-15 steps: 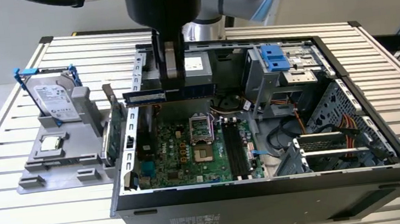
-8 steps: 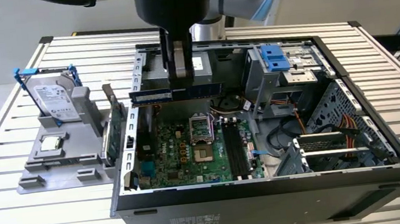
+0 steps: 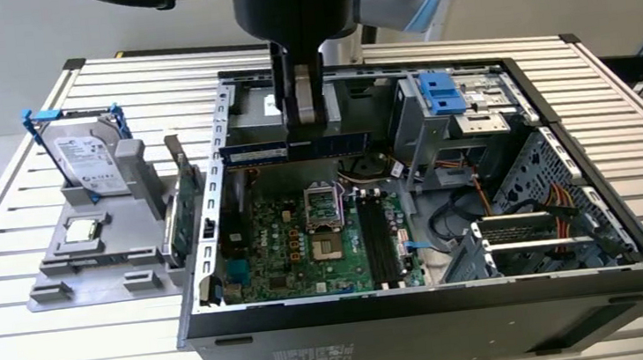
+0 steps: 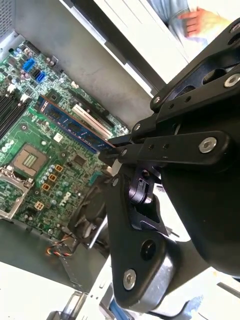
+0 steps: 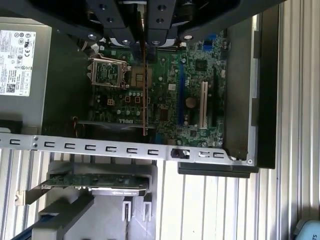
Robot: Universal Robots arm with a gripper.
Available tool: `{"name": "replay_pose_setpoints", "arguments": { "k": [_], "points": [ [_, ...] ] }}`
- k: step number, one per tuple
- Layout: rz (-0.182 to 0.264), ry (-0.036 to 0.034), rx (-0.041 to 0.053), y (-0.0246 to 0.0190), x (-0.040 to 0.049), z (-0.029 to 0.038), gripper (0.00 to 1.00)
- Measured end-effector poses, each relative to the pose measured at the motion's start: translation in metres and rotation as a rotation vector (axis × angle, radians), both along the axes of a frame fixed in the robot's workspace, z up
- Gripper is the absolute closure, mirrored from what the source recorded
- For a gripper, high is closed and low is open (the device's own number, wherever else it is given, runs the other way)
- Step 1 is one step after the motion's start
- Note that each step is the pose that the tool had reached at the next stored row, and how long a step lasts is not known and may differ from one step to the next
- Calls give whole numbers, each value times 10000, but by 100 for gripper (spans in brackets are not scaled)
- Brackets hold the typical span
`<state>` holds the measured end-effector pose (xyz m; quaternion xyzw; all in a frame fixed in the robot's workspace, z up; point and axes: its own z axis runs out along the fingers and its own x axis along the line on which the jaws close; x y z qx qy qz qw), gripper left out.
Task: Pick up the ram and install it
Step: 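Pick up the ram and move it above insertion slot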
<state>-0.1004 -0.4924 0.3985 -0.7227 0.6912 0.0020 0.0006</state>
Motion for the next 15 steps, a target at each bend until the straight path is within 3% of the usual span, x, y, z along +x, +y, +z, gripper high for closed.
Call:
{"name": "replay_pose_setpoints", "arguments": {
  "k": [15],
  "points": [
    [-5, 0, 0, 0, 220, 0, 100]
  ]
}}
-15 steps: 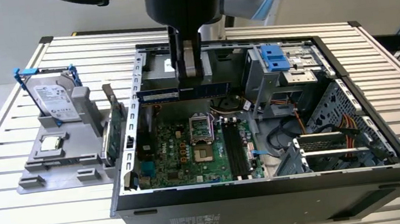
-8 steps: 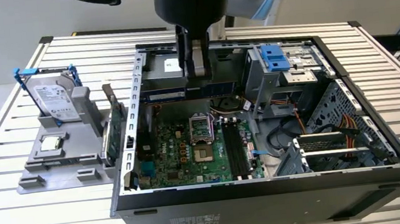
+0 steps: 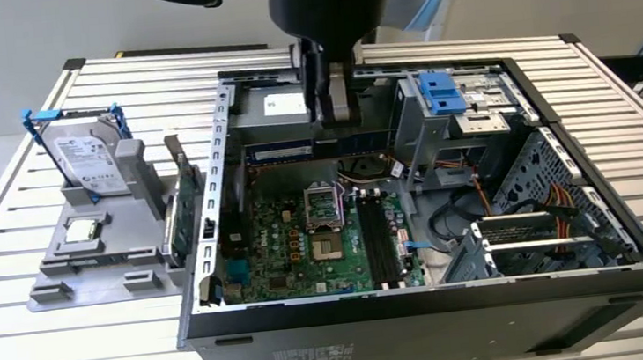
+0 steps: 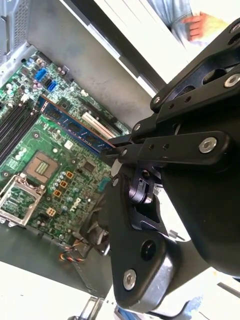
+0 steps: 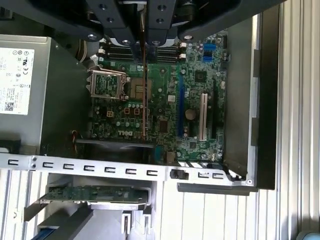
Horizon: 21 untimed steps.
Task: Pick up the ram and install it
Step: 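Pick up the ram and move it above insertion slot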
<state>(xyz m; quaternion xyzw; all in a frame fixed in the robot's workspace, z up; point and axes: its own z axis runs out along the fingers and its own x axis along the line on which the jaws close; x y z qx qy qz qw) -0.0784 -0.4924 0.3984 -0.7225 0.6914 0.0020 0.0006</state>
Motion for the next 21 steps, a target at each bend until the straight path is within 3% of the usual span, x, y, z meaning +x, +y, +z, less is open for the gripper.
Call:
{"name": "replay_pose_setpoints", "arguments": {
  "k": [21],
  "points": [
    [-380, 0, -1, 0, 277, 0, 100]
  ]
}}
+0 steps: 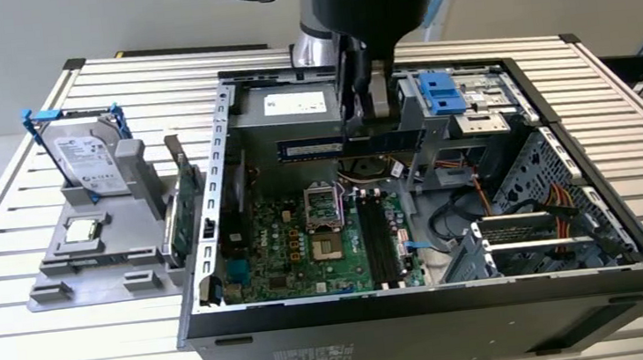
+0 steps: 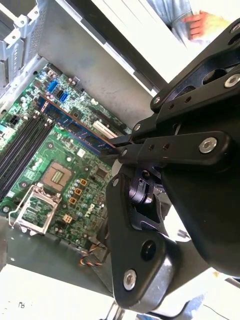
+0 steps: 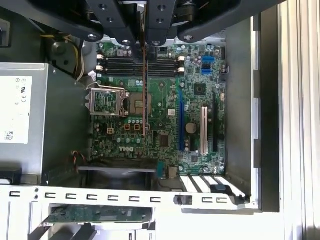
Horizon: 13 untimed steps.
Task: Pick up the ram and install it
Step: 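Pick up the ram and move it above insertion slot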
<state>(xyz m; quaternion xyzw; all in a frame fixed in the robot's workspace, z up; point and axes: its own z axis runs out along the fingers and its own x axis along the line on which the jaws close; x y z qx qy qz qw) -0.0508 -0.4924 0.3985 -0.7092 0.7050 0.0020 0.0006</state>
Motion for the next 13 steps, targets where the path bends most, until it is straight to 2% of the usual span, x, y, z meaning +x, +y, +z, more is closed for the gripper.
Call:
{"name": "replay_pose_setpoints", "arguments": {
  "k": [13],
  "points": [
    [-33, 0, 1, 0, 191, 0, 100]
  ]
}}
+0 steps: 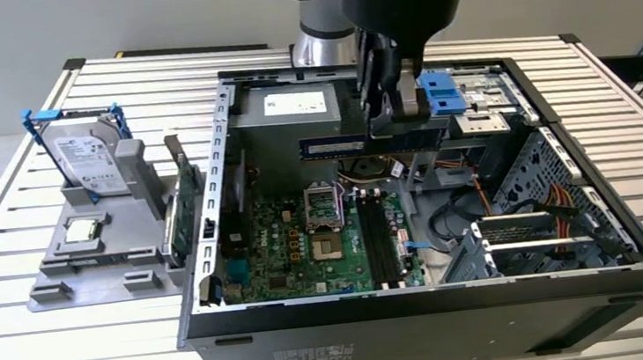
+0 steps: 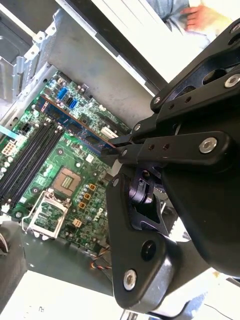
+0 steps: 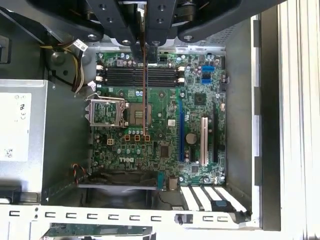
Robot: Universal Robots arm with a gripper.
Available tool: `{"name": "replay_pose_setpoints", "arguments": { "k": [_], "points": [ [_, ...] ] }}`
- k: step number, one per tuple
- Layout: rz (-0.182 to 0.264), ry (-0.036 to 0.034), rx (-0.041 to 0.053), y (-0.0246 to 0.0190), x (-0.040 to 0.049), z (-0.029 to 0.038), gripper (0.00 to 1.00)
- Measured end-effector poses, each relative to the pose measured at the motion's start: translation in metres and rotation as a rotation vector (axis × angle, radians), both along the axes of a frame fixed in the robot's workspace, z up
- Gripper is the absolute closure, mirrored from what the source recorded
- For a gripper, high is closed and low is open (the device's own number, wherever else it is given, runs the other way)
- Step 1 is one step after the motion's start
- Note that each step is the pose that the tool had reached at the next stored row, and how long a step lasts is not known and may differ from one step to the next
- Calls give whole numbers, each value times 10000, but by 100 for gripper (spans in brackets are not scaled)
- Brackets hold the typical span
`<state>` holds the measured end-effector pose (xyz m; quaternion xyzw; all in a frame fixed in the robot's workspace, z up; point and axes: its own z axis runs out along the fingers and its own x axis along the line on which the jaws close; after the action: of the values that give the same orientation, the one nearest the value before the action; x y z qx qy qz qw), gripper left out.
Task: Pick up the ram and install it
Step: 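Pick up the ram and move it above insertion slot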
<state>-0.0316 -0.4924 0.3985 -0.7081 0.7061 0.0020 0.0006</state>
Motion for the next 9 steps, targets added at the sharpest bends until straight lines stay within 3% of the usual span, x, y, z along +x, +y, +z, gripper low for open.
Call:
{"name": "replay_pose_setpoints", "arguments": {
  "k": [3, 9],
  "points": [
    [-2, 0, 0, 0, 106, 0, 100],
    [-3, 4, 1, 0, 210, 0, 100]
  ]
}}
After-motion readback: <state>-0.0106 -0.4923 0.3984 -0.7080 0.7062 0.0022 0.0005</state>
